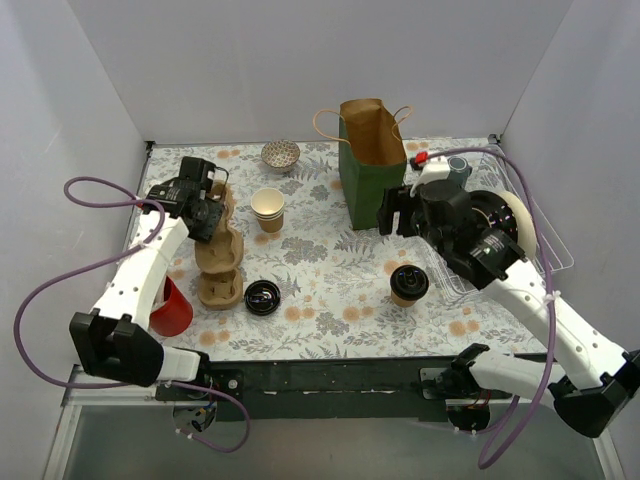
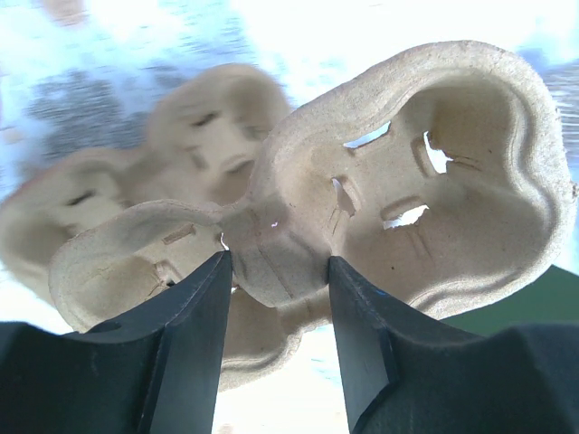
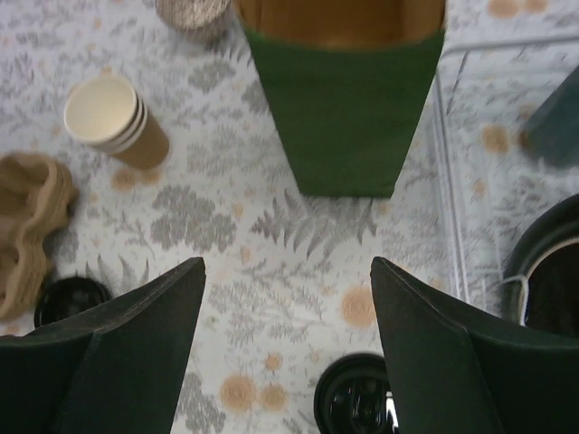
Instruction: Pack the takeout coffee
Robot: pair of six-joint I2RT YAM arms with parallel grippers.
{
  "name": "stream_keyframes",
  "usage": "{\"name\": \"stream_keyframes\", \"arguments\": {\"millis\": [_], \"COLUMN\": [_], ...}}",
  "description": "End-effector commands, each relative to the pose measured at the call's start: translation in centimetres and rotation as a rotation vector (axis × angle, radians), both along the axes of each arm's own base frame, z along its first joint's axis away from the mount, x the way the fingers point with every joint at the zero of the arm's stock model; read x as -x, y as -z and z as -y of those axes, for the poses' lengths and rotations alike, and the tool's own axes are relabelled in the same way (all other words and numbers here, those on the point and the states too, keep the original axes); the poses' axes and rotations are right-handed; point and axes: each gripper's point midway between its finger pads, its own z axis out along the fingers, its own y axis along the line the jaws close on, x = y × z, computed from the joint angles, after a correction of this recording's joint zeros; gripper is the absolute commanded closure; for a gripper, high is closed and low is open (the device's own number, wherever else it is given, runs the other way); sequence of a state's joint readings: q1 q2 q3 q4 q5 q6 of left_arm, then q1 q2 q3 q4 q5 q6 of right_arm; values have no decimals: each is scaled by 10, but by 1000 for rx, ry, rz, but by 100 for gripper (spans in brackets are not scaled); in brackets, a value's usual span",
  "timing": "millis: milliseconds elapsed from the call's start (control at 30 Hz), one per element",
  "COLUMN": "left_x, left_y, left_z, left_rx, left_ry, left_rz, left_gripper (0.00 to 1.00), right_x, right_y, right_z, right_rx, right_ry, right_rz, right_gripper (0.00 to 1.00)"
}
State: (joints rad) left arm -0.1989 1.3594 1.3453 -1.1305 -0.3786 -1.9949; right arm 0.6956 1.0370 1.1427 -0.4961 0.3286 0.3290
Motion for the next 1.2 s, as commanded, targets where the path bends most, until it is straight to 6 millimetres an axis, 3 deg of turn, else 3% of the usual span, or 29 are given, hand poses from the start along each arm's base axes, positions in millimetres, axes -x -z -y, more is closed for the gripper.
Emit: {"name": "stream_keyframes", "arguments": {"millis": [0, 67, 133, 200, 233, 400, 600, 833, 1167], "left_x": [-22, -26, -27, -31, -31, -34, -35, -36, -33], "left_y": [-36, -43, -49, -57, -61, -95, -119, -122, -134], "left_z": [9, 13, 16, 20, 22, 27, 30, 37, 39], "left_rx": [72, 69, 52, 39, 44, 30, 25, 48, 41], "left_ry": [14, 62, 119, 173, 193, 262, 299, 326, 359], "left_rz": [207, 235, 244, 270, 281, 388, 470, 490, 531], "left_gripper": [74, 73, 71, 71, 71, 70, 71, 70, 69], "right_x": [-46, -65, -79, -98, -105, -135, -156, -165, -172], "right_y": [-87, -93, -119, -118, -134, -114, -88, -48, -15], "right_z": [24, 31, 41, 40, 46, 32, 38, 38, 29], "right_rx": [-7, 26, 12, 36, 47, 151, 186, 194, 175], "right_ry": [225, 269, 302, 299, 304, 171, 162, 148, 137], "right_rz": [226, 236, 277, 270, 301, 260, 169, 73, -13], "right_gripper": [18, 15, 15, 16, 16, 17, 22, 39, 45]}}
